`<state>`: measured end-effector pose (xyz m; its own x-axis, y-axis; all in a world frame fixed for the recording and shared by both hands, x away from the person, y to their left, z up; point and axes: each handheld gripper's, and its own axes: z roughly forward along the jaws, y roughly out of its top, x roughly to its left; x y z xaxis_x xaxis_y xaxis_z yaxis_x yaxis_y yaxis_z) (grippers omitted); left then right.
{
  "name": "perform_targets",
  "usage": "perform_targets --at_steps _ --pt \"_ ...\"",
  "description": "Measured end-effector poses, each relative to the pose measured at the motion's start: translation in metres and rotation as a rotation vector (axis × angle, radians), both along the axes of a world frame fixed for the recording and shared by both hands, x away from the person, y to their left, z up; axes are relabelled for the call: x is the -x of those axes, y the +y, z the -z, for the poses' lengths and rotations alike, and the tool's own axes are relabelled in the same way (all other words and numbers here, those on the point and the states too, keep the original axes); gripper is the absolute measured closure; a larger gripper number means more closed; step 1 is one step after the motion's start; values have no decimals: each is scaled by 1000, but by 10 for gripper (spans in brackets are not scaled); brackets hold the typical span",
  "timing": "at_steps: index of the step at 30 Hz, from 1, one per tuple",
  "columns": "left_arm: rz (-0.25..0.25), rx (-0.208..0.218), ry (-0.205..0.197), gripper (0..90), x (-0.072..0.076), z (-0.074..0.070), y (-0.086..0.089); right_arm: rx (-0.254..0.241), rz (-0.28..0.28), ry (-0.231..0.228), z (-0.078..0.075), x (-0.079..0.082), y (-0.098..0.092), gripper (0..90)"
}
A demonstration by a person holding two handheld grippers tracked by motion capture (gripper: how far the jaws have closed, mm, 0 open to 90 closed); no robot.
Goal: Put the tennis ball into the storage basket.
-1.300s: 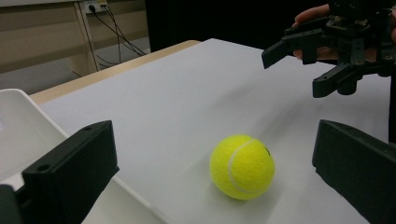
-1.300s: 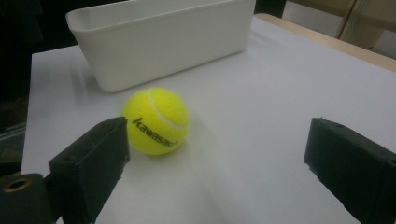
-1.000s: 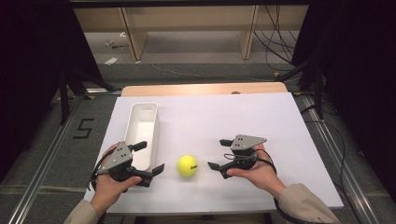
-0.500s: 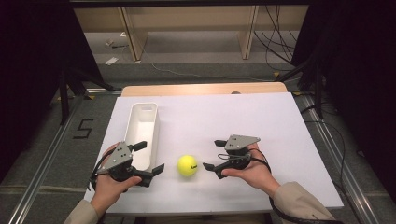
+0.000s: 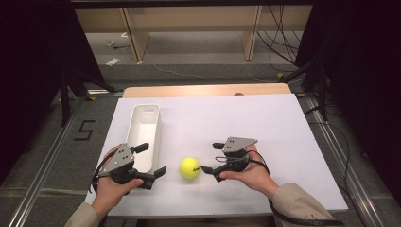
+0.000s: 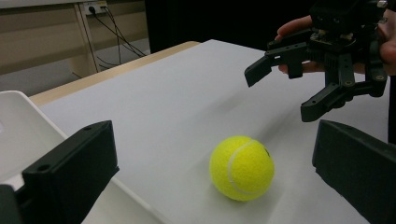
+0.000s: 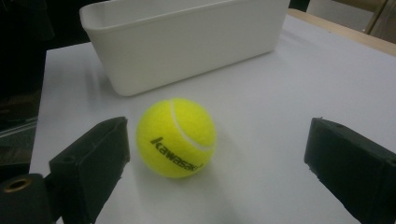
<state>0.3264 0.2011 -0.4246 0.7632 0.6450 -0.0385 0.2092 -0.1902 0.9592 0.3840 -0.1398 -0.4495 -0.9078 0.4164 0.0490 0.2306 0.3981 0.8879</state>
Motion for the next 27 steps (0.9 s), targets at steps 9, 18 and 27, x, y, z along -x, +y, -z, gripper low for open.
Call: perform_targets --at_steps 9,18,27 --pt "1 -1 -3 0 0 0 0 0 -10 5 1 -2 6 75" --pt "1 1 -2 0 0 0 0 1 -26 9 4 -3 14 75" --pt "2 1 0 0 0 0 0 7 -36 17 7 -5 23 75"
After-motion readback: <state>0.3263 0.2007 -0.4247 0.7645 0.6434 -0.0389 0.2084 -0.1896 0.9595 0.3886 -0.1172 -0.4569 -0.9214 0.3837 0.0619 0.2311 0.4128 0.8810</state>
